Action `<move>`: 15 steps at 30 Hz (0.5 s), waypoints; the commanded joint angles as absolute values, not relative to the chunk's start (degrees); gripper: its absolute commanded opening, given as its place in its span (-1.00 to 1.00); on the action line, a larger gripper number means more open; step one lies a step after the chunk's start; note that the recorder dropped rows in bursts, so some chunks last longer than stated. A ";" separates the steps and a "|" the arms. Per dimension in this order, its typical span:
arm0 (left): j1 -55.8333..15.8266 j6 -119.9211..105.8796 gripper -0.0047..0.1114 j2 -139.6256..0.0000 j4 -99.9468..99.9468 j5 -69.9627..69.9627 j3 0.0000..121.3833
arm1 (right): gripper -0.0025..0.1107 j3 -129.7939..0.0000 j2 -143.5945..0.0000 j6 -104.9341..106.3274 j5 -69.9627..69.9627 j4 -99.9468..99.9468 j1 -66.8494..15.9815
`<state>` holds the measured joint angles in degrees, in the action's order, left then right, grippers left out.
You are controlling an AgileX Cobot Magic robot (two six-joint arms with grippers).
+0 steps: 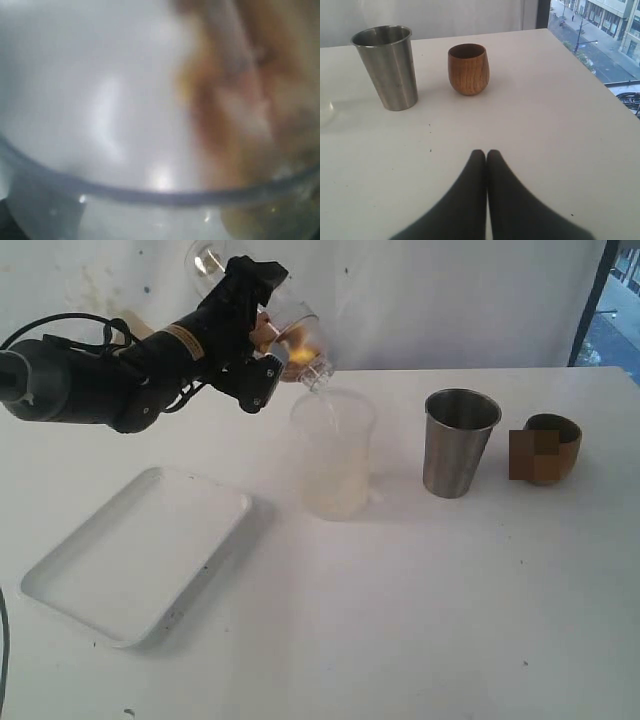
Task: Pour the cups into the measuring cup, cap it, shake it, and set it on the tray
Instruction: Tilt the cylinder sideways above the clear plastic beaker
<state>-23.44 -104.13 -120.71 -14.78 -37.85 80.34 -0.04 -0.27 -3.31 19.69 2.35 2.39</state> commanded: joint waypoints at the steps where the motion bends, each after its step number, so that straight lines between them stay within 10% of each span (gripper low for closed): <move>1: -23.44 -104.00 -0.92 -119.36 -13.30 -42.23 80.78 | -0.96 0.00 0.00 -3.26 19.45 2.57 2.84; 15: -23.44 -109.70 -0.92 -119.36 -13.30 -44.52 80.78 | -0.96 0.00 0.00 -3.26 19.45 2.57 2.84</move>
